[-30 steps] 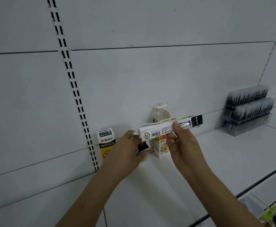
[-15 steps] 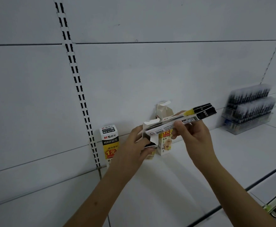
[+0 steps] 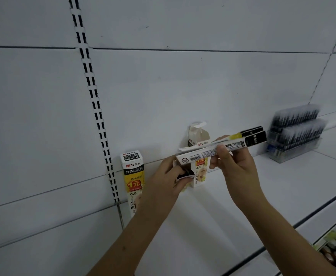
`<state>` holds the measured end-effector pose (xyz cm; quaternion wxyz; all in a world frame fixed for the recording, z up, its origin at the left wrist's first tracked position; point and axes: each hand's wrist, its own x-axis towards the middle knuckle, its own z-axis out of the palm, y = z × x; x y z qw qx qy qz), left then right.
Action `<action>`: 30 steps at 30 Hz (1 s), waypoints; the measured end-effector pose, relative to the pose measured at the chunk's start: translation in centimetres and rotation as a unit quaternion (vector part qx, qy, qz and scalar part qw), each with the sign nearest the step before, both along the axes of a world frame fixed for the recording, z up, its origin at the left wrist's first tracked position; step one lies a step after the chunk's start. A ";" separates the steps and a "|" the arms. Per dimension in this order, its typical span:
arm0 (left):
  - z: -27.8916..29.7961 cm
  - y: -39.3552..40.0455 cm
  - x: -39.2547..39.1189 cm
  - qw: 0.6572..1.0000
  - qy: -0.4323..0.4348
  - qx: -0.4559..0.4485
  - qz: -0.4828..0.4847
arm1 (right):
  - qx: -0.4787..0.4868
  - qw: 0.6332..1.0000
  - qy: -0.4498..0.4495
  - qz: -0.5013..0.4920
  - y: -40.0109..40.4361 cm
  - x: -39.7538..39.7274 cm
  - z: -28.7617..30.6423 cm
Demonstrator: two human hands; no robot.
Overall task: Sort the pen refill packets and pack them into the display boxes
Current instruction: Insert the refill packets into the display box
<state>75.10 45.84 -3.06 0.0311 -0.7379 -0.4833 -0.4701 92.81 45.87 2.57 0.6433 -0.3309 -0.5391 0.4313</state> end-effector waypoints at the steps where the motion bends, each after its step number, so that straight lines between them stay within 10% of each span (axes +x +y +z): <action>1: 0.0 0.0 0.0 1.000 -0.002 -0.001 -0.002 | 0.005 1.000 -0.011 0.000 -0.1 0.2 0.0; 9: 0.2 -0.2 0.2 1.000 0.005 0.026 0.012 | 0.199 0.894 -0.389 -0.097 -1.4 1.5 2.1; 30: 0.1 0.3 -0.4 0.999 -0.040 -0.006 0.018 | 0.255 0.890 -0.361 -0.110 0.1 -0.5 1.9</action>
